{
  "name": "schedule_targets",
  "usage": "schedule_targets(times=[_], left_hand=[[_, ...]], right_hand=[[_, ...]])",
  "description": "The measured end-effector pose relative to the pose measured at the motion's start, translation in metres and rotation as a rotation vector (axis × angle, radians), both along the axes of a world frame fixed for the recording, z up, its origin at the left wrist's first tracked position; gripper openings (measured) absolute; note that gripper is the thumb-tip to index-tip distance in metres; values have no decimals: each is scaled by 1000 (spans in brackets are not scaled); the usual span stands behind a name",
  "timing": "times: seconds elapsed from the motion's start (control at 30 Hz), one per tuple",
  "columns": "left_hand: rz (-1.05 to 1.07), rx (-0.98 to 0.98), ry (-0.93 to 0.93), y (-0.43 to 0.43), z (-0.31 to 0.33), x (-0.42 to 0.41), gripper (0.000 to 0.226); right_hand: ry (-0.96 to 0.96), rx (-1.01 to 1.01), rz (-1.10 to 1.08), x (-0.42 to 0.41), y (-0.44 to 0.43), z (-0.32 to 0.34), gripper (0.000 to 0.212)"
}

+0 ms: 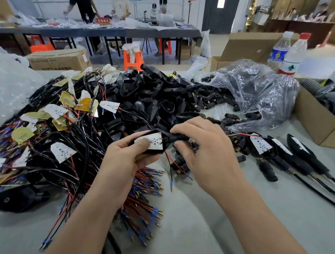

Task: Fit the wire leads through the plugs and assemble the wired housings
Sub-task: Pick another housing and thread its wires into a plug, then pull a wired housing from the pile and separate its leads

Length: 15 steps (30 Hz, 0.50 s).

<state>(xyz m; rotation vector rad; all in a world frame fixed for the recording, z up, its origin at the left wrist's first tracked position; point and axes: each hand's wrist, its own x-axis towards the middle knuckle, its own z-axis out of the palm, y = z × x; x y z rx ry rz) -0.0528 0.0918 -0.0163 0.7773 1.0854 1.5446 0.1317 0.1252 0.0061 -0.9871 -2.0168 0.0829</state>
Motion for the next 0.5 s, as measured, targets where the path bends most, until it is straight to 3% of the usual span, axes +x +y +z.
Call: schedule_targets(times=[0.23, 0.33, 0.5], left_hand=[[32, 35, 63, 2, -6, -3, 24], [79, 126, 221, -1, -5, -2, 30], [134, 122, 420, 3, 3, 24, 28]], right_hand=[[-18, -78, 0, -2, -4, 5, 27], [-38, -23, -36, -4, -12, 16, 27], [-279, -101, -215, 25, -25, 45, 17]])
